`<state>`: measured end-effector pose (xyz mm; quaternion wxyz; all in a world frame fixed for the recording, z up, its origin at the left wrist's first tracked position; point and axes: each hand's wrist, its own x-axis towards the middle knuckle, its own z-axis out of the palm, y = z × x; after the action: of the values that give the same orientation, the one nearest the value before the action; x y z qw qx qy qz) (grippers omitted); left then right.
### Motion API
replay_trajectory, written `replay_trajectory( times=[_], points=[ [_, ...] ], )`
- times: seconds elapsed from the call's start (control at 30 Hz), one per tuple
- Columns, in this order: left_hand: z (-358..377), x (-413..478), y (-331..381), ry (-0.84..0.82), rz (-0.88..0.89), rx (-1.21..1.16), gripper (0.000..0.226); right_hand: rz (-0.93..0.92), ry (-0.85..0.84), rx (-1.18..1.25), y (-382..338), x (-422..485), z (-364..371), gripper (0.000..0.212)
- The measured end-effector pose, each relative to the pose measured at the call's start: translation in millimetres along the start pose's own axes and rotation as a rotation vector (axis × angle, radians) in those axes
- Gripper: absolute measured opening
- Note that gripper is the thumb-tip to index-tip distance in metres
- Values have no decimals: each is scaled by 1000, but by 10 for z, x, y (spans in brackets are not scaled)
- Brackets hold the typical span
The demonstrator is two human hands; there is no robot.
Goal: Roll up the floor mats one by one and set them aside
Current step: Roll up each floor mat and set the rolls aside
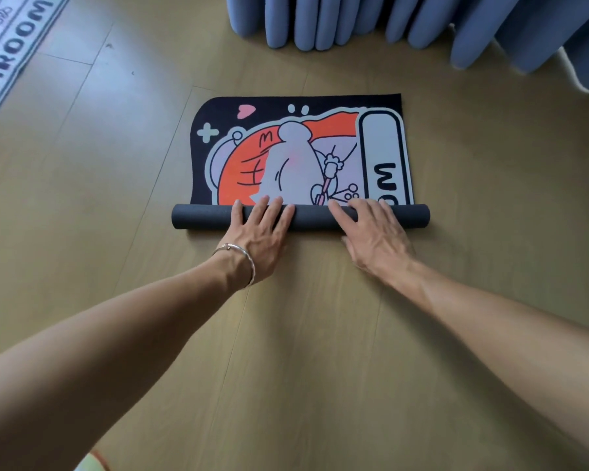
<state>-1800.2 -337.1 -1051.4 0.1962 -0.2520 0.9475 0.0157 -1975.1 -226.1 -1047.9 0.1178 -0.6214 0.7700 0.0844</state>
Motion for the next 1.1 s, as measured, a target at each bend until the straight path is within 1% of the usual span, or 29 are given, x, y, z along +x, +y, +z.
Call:
replay_trajectory(
  times=[0.07, 0.17, 0.3, 0.4, 0.57, 0.9, 1.0, 1.07, 1.1],
  points=[
    [-29, 56, -15, -30, -21, 13, 63, -6, -24, -30, 14, 80, -25, 67],
    [-125, 168, -28, -37, -49, -22, 66, 14, -101, 2, 18, 200, -109, 68],
    [-254, 247, -12, -82, -56, -15, 61, 9, -178, 11, 28, 248, -219, 56],
    [-257, 151, 17, -81, -23, 33, 57, -22, -211, 10, 1, 189, -276, 48],
    [-131, -255, 171, -70, 46, 99, 49, -124, -236, -6, -125, -169, -199, 44],
    [196, -960, 446, -149, 141, 76, 58, -211, -394, 25, -447, -857, -92, 44],
    [342, -1186, 506, -58, 175, 70, 62, -215, -420, 40, -540, -1043, -59, 46],
    [417, -1295, 511, -29, 155, 58, 71, -212, -435, 37, -567, -1089, -50, 47],
    [449, -1338, 510, -44, 145, 48, 76, -211, -443, 33, -572, -1086, -53, 48]
  ],
)
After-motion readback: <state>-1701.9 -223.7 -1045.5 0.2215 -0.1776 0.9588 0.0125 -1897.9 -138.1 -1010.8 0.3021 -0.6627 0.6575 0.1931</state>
